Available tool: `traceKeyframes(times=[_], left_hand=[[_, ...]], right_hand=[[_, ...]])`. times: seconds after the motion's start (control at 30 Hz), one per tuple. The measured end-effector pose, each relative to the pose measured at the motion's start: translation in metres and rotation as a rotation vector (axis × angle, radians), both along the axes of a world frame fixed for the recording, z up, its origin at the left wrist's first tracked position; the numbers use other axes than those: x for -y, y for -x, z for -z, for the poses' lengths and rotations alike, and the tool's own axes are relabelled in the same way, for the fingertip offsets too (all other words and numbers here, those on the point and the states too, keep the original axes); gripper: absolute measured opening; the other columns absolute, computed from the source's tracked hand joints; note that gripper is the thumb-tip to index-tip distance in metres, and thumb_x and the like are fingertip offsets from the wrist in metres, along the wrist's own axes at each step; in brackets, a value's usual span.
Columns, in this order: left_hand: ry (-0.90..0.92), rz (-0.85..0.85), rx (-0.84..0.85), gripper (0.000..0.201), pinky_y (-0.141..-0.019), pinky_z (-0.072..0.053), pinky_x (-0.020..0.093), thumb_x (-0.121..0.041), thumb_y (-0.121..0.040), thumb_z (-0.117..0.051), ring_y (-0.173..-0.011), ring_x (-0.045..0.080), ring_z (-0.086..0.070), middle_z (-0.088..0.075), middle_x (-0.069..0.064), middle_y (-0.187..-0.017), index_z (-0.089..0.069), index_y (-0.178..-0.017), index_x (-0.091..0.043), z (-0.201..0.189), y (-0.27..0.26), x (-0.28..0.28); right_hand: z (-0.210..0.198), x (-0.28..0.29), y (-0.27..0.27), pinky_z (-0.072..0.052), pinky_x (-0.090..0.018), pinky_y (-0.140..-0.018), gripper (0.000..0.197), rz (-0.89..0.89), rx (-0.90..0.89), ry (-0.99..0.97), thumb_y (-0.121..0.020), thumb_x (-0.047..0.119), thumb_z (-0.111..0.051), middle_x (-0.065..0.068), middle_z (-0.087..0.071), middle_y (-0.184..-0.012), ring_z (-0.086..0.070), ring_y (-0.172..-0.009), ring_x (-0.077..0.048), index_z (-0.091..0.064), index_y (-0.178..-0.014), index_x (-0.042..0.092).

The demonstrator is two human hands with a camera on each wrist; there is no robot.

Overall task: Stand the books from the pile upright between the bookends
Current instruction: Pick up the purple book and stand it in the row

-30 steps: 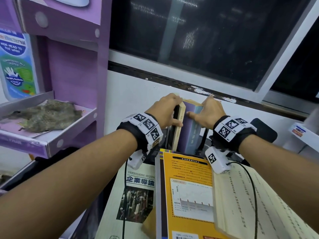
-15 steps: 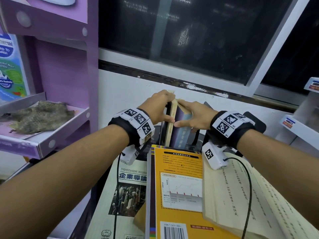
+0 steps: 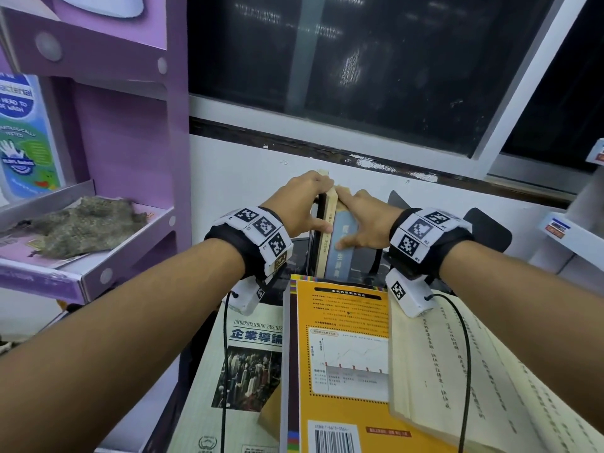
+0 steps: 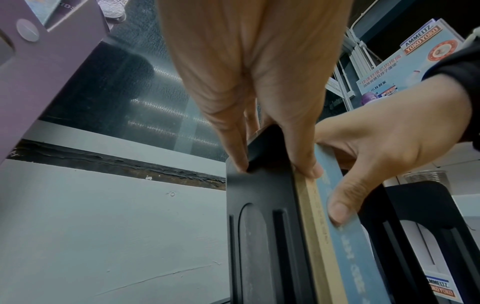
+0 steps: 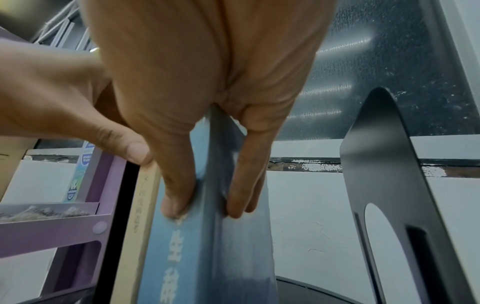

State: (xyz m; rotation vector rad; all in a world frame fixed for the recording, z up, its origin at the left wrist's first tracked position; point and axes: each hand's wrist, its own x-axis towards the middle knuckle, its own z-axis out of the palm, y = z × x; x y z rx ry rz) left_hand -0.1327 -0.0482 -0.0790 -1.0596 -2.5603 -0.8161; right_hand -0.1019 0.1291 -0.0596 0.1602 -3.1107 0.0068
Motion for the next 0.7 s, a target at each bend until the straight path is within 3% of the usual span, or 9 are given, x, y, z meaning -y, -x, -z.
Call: traceKeyframes(times=[0.2, 0.37, 0.53, 0.6, 0.63, 0.7], left_hand=[[0.064, -0.038, -0.030, 0.066, -0.099, -0.047, 0.040, -0.037, -0.073, -0.086, -0.117, 0.022, -0.053, -0.052, 0.003, -0.132, -0.057, -0.129, -0.016, 0.000, 0.002, -0.001], [0.132, -0.093, -0.061, 0.077, -0.099, -0.048, 0.047, -0.050, -0.073, -0.082, -0.123, 0.022, -0.051, -0.048, -0.001, -0.139, -0.050, -0.138, -0.023, -0.003, -0.002, 0.001], [0.156, -0.120, -0.115, 0.076, -0.102, -0.044, 0.048, -0.063, -0.073, -0.075, -0.125, 0.022, -0.047, -0.052, -0.002, -0.136, -0.056, -0.136, -0.025, -0.018, -0.021, 0.004], [0.143, -0.119, -0.138, 0.074, -0.104, -0.043, 0.048, -0.063, -0.075, -0.073, -0.127, 0.021, -0.045, -0.052, -0.003, -0.138, -0.056, -0.136, -0.025, -0.024, -0.033, 0.003], [0.130, -0.106, -0.148, 0.072, -0.103, -0.044, 0.048, -0.063, -0.076, -0.072, -0.127, 0.020, -0.046, -0.053, -0.003, -0.137, -0.056, -0.136, -0.026, -0.027, -0.040, 0.003], [0.101, -0.063, -0.155, 0.069, -0.098, -0.048, 0.047, -0.063, -0.077, -0.071, -0.117, 0.017, -0.054, -0.059, -0.004, -0.129, -0.058, -0.133, -0.025, -0.032, -0.055, -0.001]], right_hand=[[-0.001, -0.002, 0.002, -0.047, -0.036, -0.088, 0.105, -0.019, -0.039, -0.013, -0.072, 0.043, -0.086, -0.011, -0.042, -0.128, -0.054, -0.111, -0.029, -0.021, -0.153, 0.029], [-0.003, -0.002, -0.004, -0.049, -0.039, -0.093, 0.103, -0.022, -0.047, -0.036, -0.073, 0.044, -0.085, -0.012, -0.044, -0.128, -0.055, -0.112, -0.030, -0.023, -0.153, 0.027], [-0.017, -0.010, -0.026, -0.042, -0.031, -0.090, 0.089, -0.073, -0.074, -0.052, -0.080, 0.041, -0.079, -0.012, -0.047, -0.131, -0.056, -0.114, -0.029, -0.029, -0.153, 0.027], [-0.026, -0.015, -0.041, -0.045, -0.039, -0.098, 0.089, -0.063, -0.080, -0.061, -0.080, 0.044, -0.078, -0.011, -0.046, -0.134, -0.057, -0.116, -0.029, -0.029, -0.153, 0.030], [-0.031, -0.017, -0.050, -0.046, -0.041, -0.099, 0.086, -0.062, -0.080, -0.062, -0.081, 0.045, -0.078, -0.011, -0.046, -0.135, -0.057, -0.116, -0.028, -0.032, -0.152, 0.030], [-0.040, -0.024, -0.070, -0.045, -0.035, -0.095, 0.077, -0.067, -0.077, -0.068, -0.083, 0.046, -0.076, -0.010, -0.047, -0.135, -0.057, -0.111, -0.025, -0.039, -0.148, 0.027]])
